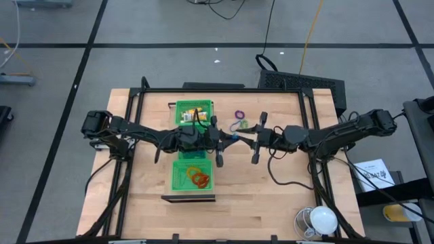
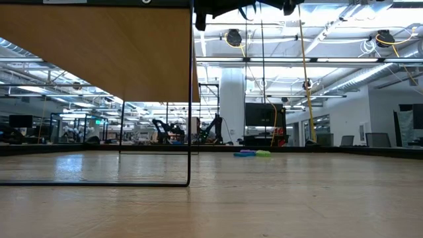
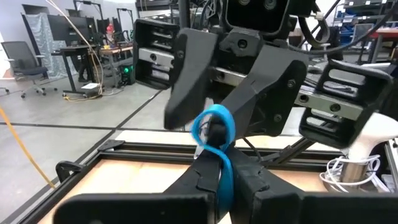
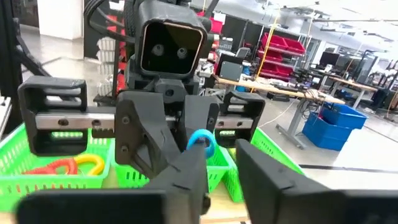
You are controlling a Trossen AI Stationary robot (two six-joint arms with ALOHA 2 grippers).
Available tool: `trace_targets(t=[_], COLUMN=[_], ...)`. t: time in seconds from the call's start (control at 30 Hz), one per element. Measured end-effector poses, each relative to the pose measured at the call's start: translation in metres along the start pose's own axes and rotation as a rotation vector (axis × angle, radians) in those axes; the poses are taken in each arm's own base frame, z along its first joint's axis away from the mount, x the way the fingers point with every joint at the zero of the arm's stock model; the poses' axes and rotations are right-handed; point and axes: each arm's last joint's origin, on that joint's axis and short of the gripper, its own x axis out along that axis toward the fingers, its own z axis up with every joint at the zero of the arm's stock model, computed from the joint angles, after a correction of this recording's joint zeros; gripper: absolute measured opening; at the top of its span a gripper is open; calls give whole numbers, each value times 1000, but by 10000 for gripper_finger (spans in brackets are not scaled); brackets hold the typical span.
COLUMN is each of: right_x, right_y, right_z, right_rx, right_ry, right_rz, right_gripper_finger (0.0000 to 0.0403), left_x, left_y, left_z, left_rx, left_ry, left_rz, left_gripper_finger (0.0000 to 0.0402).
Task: Pick & Place Office Desk Supplies
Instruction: Put the blue rubber band into the center green bin on the shelf
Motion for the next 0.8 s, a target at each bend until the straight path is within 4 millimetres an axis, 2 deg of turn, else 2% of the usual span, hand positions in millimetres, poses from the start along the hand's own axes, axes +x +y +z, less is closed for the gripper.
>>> trace_targets(t=[0.2,0.37,0.57,0.8], right_x=[-15,-31,-42,-42], right_y=[-8,-16,-21,-20], right_z=[8,15,16,14], right_rx=[52,85,99,91], right_ry=[18,49,83,101], right_rz=[1,4,7,9], right_gripper_finger=[167,213,222,207], left_x=[-6,-28,-63,-98], left_y=[1,8,13,12], left_z=[6,25,47,41], left_rx=[6,25,-13,-94], left_ry=[27,108,207,444], left_rz=[-11,9,15,161], left_gripper_finger=[6,12,11,9])
